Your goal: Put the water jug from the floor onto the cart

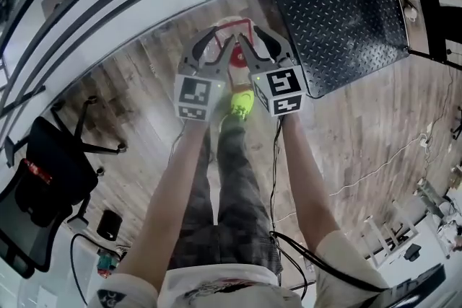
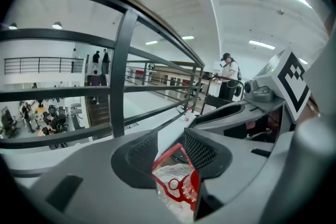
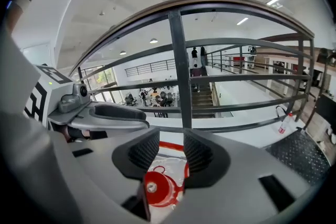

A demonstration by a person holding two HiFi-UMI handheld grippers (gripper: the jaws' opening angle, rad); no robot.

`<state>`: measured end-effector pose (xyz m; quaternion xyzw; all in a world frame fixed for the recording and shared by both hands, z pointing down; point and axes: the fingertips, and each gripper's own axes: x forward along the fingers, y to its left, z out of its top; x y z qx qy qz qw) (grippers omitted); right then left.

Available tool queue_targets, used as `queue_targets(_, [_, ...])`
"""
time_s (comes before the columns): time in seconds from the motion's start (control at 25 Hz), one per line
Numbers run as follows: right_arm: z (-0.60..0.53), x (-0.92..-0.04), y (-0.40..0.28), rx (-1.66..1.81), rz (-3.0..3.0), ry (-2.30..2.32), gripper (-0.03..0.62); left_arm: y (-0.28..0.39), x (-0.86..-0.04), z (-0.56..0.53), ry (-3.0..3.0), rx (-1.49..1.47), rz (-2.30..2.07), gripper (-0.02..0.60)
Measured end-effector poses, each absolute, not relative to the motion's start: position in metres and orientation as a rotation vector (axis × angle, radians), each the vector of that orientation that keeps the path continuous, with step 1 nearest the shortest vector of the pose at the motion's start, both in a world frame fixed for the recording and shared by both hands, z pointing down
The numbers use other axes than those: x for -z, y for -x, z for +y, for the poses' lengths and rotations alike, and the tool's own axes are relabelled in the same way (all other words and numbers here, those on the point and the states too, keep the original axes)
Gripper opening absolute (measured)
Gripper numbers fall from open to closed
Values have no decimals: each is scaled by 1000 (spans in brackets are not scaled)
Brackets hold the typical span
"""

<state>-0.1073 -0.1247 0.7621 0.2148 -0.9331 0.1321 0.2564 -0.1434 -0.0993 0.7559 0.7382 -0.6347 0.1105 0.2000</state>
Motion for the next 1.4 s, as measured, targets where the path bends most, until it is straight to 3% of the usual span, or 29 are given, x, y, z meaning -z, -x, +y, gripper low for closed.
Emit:
queue_targets(0.56, [-141, -828, 106, -359, -2434, -574, 143, 156, -830, -100, -1969, -335, -1720, 140])
queue_targets(1.4, [-161, -884, 115, -436, -2377, -591, 141, 163, -878, -119, -1917, -299, -1707, 138])
